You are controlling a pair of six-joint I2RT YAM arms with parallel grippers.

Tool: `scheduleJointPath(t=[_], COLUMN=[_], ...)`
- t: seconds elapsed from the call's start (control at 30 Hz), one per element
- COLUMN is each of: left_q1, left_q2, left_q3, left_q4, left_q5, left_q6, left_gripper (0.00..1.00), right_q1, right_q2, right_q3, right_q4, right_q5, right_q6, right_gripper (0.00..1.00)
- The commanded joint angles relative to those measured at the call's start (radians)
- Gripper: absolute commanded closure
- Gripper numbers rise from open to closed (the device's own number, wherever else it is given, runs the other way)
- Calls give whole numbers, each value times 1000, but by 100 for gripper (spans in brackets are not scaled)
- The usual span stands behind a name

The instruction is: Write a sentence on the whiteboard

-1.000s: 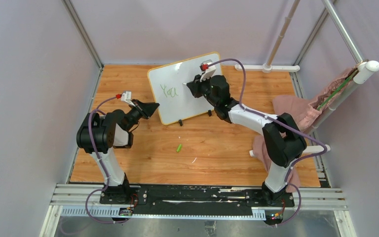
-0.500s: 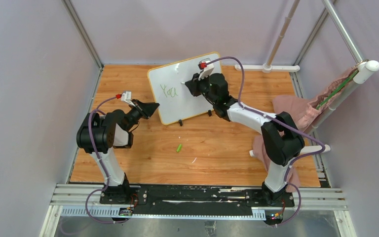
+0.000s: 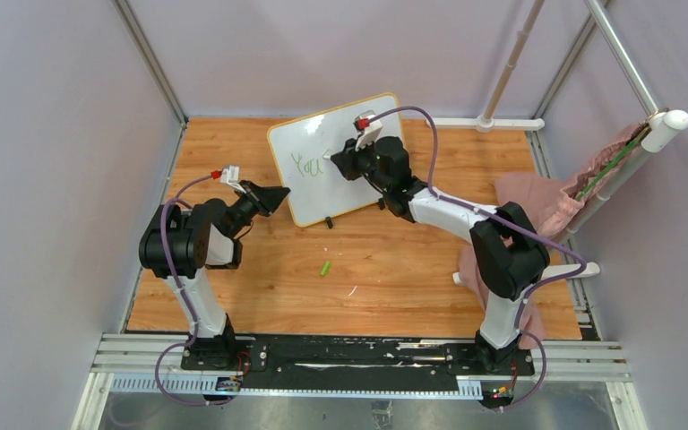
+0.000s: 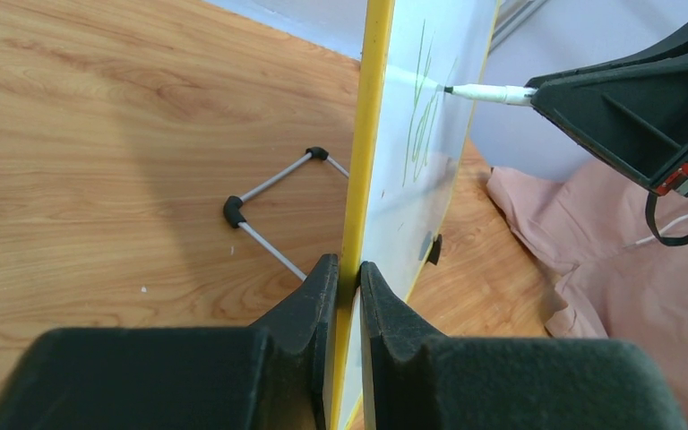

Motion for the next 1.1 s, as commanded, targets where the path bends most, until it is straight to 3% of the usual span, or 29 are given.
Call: scheduleJointPath(t=[0.0,0.6,1.07], left_q1=[-9,-10,-9], left_q2=[25,23,24], left_q3=[1,-2,-2], left_q4=[27,28,26], left_q5=[4,4,4], left_q6=[19,20,20], left_gripper=[100,100,100], right_q1=[11,-52,-58], right_q2=[-5,-97,-113], right_q3=[-45,-128,-136], right_q4=[-5,-11,47], right_q5=[28,89,43], right_q6=[-2,-3,7], right_gripper=[100,100,100])
